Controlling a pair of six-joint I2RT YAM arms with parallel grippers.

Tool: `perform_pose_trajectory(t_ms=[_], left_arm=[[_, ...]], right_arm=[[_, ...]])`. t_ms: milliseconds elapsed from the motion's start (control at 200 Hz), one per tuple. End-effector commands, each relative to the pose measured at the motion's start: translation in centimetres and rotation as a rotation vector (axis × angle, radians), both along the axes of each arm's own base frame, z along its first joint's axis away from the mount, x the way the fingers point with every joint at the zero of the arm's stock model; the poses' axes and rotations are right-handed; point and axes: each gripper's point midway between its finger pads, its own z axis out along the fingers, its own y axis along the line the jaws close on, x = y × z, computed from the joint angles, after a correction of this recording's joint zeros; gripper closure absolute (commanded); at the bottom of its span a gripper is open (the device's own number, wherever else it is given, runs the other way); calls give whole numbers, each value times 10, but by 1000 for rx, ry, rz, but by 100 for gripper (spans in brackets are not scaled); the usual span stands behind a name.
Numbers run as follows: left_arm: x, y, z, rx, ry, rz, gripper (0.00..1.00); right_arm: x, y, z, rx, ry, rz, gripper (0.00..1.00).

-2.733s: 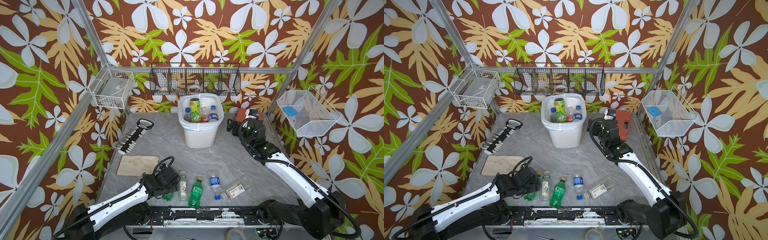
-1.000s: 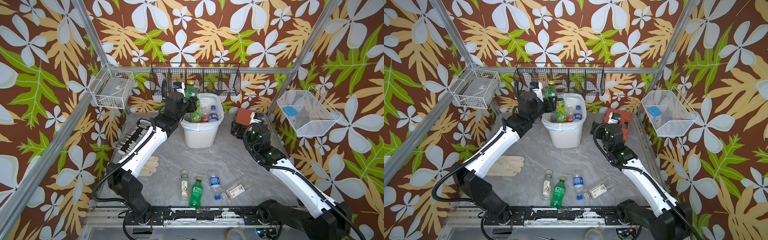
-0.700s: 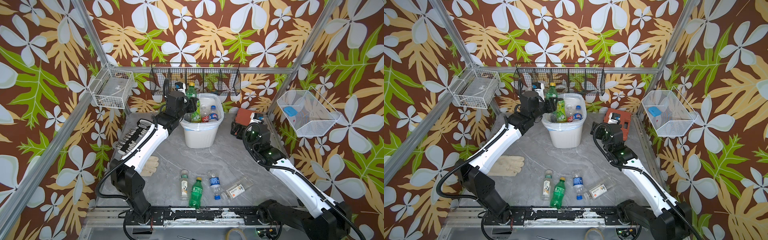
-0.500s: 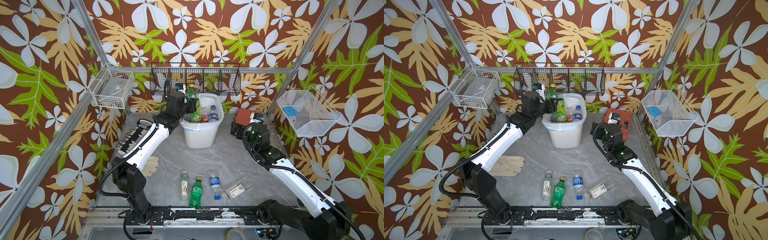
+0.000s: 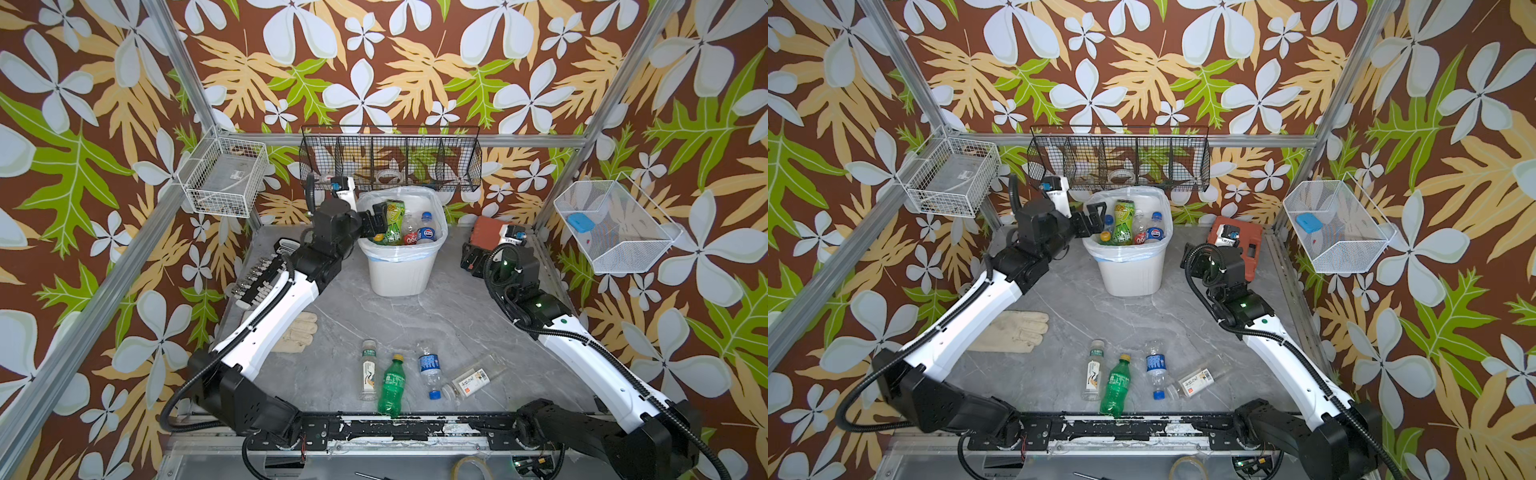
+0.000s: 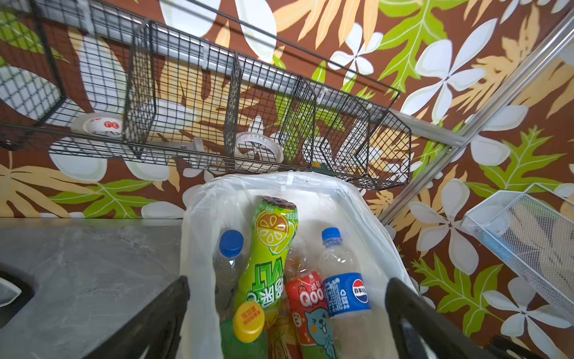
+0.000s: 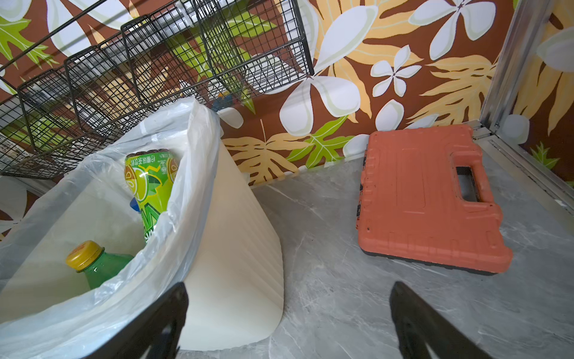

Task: Throw the plastic bottles in the bin
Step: Throw the plastic bottle into the trash bin, then pick up the plastic bottle from the bottom-center of the table.

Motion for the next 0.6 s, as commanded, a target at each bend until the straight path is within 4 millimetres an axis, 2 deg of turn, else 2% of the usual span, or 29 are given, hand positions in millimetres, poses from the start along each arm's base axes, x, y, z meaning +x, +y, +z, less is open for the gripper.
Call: perform_pose_trajectory(t_ms=[0,40,70,185,280,405,595], left_arm=[[-21,19,-2,-69,-68,41,0],[-33,27,-18,-87,-52,57,0],[-40,33,-43,-91,-15,73,0],[-71,55,-113,-133,100,126,0],[-90,66,-154,-166,171,156,0],[-101,74,-172,-180,198,175,0],[-100,74,-175,-162,201,181,0]], right_arm=[[2,3,4,8,-20,9,0],[3,3,2,10,-17,11,1],[3,4,0,15,-14,15,0],[4,7,-6,21,3,23,0],[5,10,-13,25,26,35,0],[3,13,-25,29,69,52,0],[-6,14,-43,50,129,62,0]])
